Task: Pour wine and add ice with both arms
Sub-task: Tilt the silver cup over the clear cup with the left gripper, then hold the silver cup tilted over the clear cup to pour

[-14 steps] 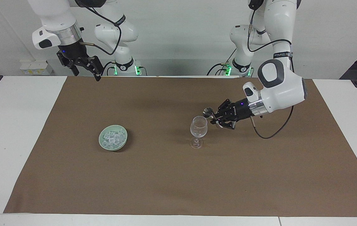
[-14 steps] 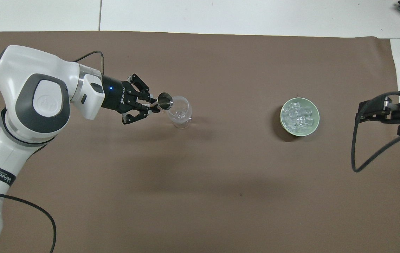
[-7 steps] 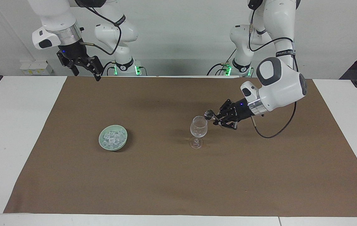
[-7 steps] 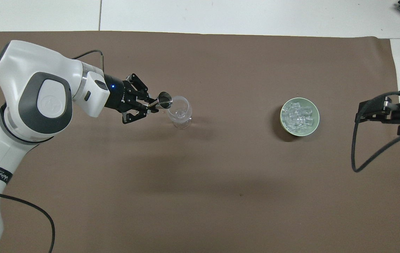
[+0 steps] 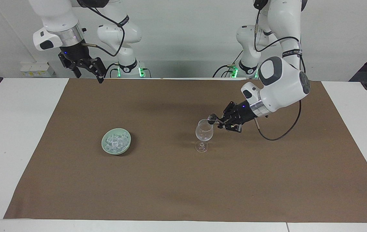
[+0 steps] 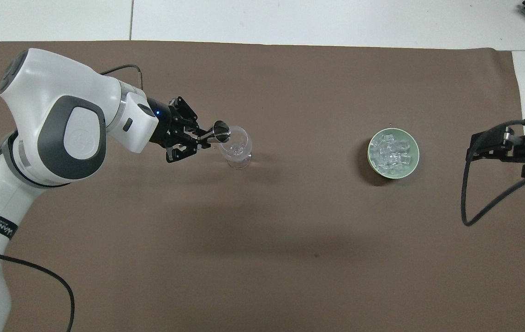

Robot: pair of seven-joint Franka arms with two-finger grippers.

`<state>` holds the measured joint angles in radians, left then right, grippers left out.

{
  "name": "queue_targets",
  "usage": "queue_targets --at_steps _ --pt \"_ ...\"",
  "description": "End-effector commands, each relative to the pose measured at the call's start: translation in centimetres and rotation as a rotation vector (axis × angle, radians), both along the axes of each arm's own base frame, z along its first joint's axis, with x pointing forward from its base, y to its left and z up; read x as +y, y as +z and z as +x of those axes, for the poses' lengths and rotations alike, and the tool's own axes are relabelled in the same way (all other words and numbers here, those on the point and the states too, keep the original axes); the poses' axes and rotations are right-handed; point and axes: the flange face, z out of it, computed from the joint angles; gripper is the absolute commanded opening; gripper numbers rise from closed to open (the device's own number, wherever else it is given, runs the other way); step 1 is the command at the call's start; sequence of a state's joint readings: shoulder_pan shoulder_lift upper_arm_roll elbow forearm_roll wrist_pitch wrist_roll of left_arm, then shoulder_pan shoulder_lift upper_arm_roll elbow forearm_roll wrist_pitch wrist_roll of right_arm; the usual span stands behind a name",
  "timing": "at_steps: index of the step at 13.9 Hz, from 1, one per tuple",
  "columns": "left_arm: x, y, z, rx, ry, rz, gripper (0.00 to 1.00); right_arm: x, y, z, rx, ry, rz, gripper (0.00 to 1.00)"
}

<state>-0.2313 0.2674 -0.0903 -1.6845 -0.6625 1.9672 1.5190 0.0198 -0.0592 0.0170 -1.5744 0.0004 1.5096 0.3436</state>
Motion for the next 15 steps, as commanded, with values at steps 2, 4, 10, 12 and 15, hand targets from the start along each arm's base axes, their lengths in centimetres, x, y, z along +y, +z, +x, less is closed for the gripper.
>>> queue_targets --at_steps 2,4,10,12,15 --pt "-0.3 1.2 -0.1 0.000 0.023 0.055 0.00 -0.3 0.0 -0.1 -0.011 0.020 0.026 1.00" --pt "-0.4 1.8 0.3 -0.015 0.018 0.059 0.00 -0.3 0.0 -0.1 -0.011 0.020 0.026 1.00" --pt "-1.6 2.2 -0.2 -0.021 0.018 0.106 0.00 -0.3 0.0 -0.1 -0.011 0.020 0.026 1.00" --pt "-1.6 2.3 -0.3 -0.033 0.005 0.130 0.00 -0.3 0.0 -0.1 -0.011 0.020 0.026 1.00" --pt "-1.8 2.2 -0.4 -0.041 -0.007 0.150 0.00 -0.3 0.0 -0.1 -0.011 0.020 0.026 1.00"
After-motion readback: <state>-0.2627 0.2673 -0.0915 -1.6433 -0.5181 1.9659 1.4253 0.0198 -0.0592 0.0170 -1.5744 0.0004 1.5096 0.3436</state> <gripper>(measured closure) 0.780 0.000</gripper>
